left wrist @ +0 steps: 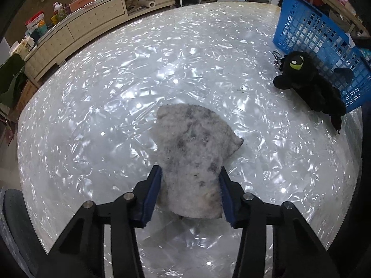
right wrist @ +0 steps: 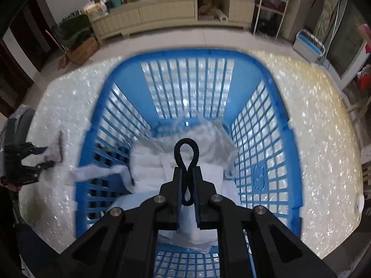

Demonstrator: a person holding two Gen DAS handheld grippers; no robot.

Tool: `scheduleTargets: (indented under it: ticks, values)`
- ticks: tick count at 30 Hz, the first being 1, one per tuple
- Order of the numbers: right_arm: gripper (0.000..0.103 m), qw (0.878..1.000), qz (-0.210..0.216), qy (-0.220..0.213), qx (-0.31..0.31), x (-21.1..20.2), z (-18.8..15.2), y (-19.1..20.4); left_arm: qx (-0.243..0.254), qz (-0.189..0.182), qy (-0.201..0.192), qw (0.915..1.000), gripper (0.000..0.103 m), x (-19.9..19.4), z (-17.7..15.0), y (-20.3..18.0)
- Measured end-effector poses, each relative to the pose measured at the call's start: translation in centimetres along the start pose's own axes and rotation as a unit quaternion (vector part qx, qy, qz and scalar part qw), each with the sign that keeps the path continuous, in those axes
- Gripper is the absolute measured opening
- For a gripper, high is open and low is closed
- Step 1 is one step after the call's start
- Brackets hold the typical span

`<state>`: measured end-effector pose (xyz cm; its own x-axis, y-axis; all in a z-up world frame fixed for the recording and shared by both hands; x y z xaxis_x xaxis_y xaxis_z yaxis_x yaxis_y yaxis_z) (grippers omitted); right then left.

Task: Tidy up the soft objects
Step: 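Drop the black ring into the basket with the right gripper while the left gripper grasps the grey felt pad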

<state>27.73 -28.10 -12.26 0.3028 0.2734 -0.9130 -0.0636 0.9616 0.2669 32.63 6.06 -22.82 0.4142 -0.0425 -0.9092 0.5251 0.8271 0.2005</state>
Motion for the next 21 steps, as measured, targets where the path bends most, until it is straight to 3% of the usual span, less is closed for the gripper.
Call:
scheduleTargets:
  ticks: [1, 3, 7, 12, 17, 21]
  values:
    - [0.009, 1.0, 0.005, 0.007, 0.005, 0.5, -0.2, -0.2, 0.0, -0.001, -0.001, 1.0, 0.028, -0.1, -0.1, 0.0]
    - [0.009, 1.0, 0.012, 0.016, 0.009, 1.0, -0.6, -0.4, -0.008, 0.0, -0.003, 1.0, 0.019, -0.2, -0.1, 0.1]
    - [0.011, 1.0, 0.014, 0.018, 0.009, 1.0, -0.5, -0.4, -0.013, -0.001, -0.003, 0.9999, 0.017, -0.4, -0.3, 0.4]
    - [0.023, 1.0, 0.008, 0.023, 0.007, 0.9, -0.5, -0.5, -0.026, -0.001, 0.001, 0.9997, 0.014, -0.5, -0.4, 0.8]
    - [0.052, 1.0, -0.002, 0.024, 0.004, 0.8, -0.7, -0.5, -0.032, 0.003, 0.008, 0.9994, 0.014, -0.9, -1.0, 0.9]
    - [0.065, 1.0, 0.001, 0.019, -0.002, 0.1, -1.0, 0.2, -0.035, 0.008, -0.001, 0.9994, 0.014, -2.6, -1.5, 0.6]
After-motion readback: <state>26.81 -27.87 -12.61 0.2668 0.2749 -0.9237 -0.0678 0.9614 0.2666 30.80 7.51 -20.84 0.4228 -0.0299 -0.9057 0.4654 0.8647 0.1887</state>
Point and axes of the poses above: each gripper's, at about its wrist camera, not at the fingertips, and x roughly the way its jaws point, y to its left, z to its top, the point moved 3 cm from there along x, roughly the way its jaws point, and after that the axes turned 13 degrees about z, right-handed, at the moved point
